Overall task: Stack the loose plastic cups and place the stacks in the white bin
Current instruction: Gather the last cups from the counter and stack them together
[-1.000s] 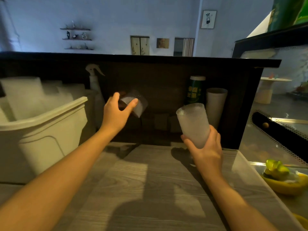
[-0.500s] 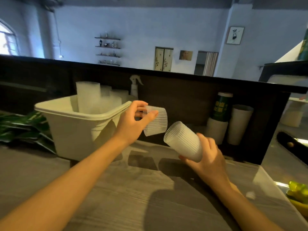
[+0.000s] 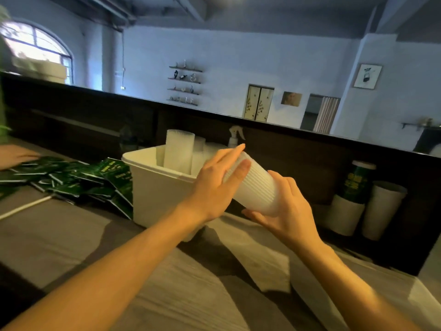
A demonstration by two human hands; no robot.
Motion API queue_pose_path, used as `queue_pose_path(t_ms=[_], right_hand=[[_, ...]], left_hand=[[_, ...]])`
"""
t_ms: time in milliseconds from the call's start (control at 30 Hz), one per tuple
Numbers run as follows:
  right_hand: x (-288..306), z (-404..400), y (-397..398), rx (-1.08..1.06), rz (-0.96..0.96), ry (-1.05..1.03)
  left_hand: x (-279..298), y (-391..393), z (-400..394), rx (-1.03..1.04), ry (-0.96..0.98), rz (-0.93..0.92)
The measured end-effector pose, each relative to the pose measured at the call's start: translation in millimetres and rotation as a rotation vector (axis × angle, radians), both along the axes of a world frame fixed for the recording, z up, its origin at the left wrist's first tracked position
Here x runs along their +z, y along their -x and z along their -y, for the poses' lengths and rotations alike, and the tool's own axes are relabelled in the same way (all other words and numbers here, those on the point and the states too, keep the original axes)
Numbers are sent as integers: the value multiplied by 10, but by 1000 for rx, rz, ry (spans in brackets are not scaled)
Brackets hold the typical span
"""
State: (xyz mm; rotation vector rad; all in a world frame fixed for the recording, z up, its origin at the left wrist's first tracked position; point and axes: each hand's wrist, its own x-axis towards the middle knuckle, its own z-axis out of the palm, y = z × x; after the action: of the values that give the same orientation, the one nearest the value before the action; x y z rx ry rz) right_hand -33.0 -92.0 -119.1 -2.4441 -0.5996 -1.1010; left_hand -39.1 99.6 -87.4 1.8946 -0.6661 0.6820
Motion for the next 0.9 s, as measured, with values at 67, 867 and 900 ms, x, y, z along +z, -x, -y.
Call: queue_pose_path(t_ms=[67,867,900], right_hand=[[140,-151,-24,43,9,-25],[820,-1733,-903,368,-656,-192],[824,-1764,-956,394,-741,-200]], left_hand=[[97,43,-86,-47,48,-30],[547,-377,-1263,309,41,-162],[523,-420,-1308,336,7,-190]])
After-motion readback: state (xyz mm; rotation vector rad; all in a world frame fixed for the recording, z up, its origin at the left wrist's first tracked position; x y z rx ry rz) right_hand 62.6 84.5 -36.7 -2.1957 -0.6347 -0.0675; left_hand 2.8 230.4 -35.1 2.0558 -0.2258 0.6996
